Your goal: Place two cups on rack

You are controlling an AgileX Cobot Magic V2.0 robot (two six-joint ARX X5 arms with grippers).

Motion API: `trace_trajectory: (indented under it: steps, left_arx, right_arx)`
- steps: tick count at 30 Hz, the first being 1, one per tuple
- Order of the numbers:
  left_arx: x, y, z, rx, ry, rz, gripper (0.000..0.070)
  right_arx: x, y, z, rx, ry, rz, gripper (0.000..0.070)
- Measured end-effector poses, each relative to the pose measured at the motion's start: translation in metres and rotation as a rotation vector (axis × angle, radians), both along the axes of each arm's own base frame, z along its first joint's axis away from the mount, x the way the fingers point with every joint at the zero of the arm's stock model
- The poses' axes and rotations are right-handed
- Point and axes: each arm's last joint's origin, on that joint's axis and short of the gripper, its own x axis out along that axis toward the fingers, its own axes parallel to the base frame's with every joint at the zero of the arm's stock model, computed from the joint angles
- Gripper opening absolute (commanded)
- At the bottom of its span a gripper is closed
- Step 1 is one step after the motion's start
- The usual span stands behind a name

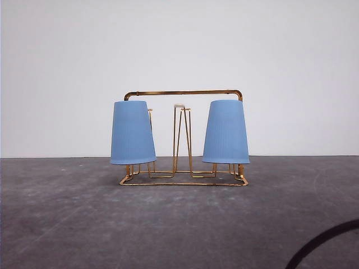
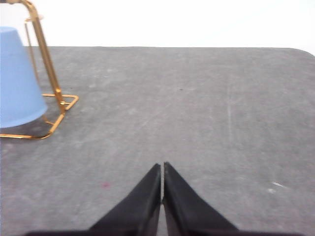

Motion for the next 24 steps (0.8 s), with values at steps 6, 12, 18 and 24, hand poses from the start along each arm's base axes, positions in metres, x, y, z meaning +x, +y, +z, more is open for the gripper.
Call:
trace_trajectory:
  steps: [6, 12, 18, 24]
  left_arx:
    - [0.0000, 0.0000, 0.0000, 0.000, 0.000, 0.000, 0.0000]
    - [0.0000, 0.0000, 0.0000, 0.000, 0.000, 0.000, 0.0000]
    - [0.0000, 0.0000, 0.0000, 0.000, 0.000, 0.000, 0.0000]
    - [0.0000, 0.0000, 0.0000, 0.000, 0.000, 0.000, 0.0000]
  right_arx:
    - [0.0001, -0.0018, 0.0000, 0.000, 0.000, -0.019, 0.0005]
    - [0.0002, -0.0018, 0.0004, 0.000, -0.006, -0.019, 0.0005]
    - [0.0002, -0.0018, 0.0004, 0.000, -0.006, -0.019, 0.0005]
    - [0.0002, -0.0018, 0.0004, 0.001, -0.006, -0.019, 0.0005]
